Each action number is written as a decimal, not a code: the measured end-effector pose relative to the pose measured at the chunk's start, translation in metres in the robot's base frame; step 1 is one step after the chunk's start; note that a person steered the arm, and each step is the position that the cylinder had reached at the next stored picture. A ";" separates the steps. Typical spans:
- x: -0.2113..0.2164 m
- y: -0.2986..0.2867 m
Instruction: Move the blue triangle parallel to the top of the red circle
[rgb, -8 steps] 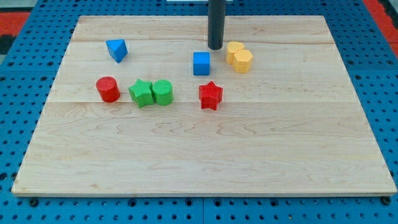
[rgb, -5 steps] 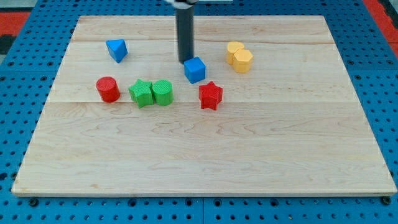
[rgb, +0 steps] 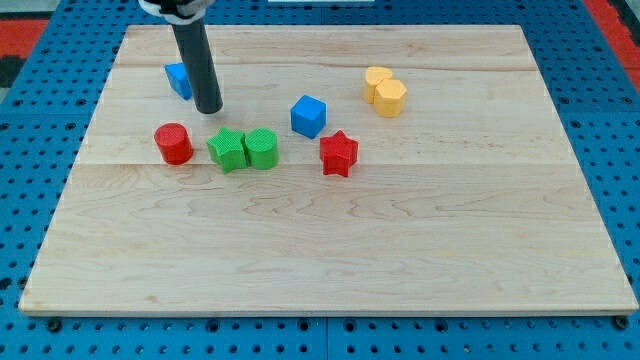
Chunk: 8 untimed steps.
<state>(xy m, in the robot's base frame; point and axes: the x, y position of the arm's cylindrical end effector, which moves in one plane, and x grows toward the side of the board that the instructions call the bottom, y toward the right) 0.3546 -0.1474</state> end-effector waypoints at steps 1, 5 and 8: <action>-0.034 -0.047; -0.081 -0.047; -0.042 0.054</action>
